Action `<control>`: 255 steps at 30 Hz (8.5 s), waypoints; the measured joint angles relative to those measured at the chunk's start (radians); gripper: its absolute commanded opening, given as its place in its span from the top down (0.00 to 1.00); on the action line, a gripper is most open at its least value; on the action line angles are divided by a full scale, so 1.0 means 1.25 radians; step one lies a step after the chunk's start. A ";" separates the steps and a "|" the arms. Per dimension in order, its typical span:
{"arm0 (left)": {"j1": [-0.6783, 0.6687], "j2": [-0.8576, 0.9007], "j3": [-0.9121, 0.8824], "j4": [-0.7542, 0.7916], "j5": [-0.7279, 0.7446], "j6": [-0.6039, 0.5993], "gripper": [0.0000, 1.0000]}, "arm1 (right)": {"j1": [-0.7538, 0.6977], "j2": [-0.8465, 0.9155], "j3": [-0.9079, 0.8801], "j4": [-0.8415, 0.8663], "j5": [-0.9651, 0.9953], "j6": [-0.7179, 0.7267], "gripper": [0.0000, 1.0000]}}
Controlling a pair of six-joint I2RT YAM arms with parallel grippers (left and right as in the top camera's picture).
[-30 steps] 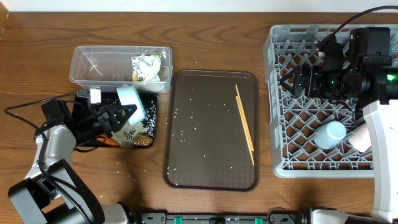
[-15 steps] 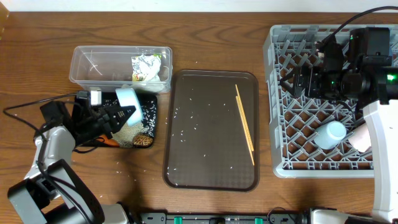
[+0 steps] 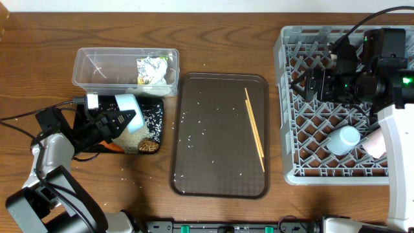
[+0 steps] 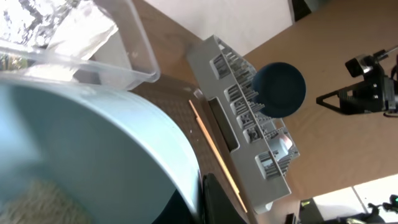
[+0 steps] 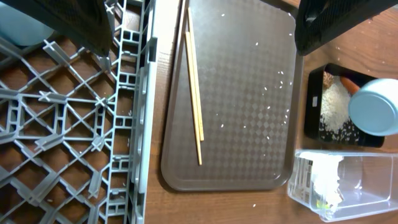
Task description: Sort waste into correct bins and load items into the dishwasher rack
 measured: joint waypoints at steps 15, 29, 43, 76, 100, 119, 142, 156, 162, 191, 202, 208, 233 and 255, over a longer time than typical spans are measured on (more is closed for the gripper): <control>0.016 0.001 0.000 0.017 0.020 -0.106 0.94 | 0.000 0.000 0.000 0.026 0.000 0.000 0.13; 0.011 0.001 0.000 0.067 0.018 -0.220 0.94 | 0.000 0.000 0.000 0.050 0.000 0.000 0.14; -0.007 0.000 -0.002 0.160 0.041 -0.347 0.94 | 0.000 0.000 0.000 0.042 0.000 0.000 0.14; -0.472 -0.082 -0.009 1.092 0.058 -0.903 0.94 | 0.160 0.000 0.000 0.198 -0.088 -0.037 0.09; -0.559 -0.089 -0.006 1.327 -0.030 -1.262 0.94 | 0.200 0.022 -0.001 0.214 -0.021 -0.042 0.16; -0.841 0.122 0.151 1.321 -0.479 -1.406 0.94 | -0.114 -0.011 0.000 0.149 0.007 0.059 0.14; -1.052 0.590 0.573 1.318 -0.542 -1.558 0.94 | -0.171 -0.011 -0.001 0.010 0.122 0.065 0.10; -1.064 0.629 0.580 1.288 -0.565 -1.550 0.88 | -0.171 -0.011 -0.001 -0.005 0.127 0.065 0.10; -1.057 0.629 0.581 1.286 -0.564 -1.558 0.35 | -0.171 -0.011 -0.001 -0.011 0.128 0.059 0.08; -0.767 0.529 0.579 1.151 -0.453 -1.591 0.02 | -0.127 -0.011 0.000 -0.015 -0.048 -0.025 0.16; -0.643 0.051 0.601 0.167 -0.741 -0.983 0.02 | 0.189 0.005 -0.001 0.004 0.035 0.009 0.35; -0.539 -0.041 0.602 -0.168 -0.928 -0.800 0.02 | 0.320 0.127 -0.007 0.021 0.195 0.097 0.54; -0.514 -0.109 0.601 -0.476 -1.128 -0.632 0.02 | 0.353 0.527 -0.018 0.048 0.215 0.121 0.81; -0.514 -0.109 0.601 -0.477 -1.131 -0.632 0.02 | 0.372 0.540 -0.026 0.123 0.255 0.099 0.97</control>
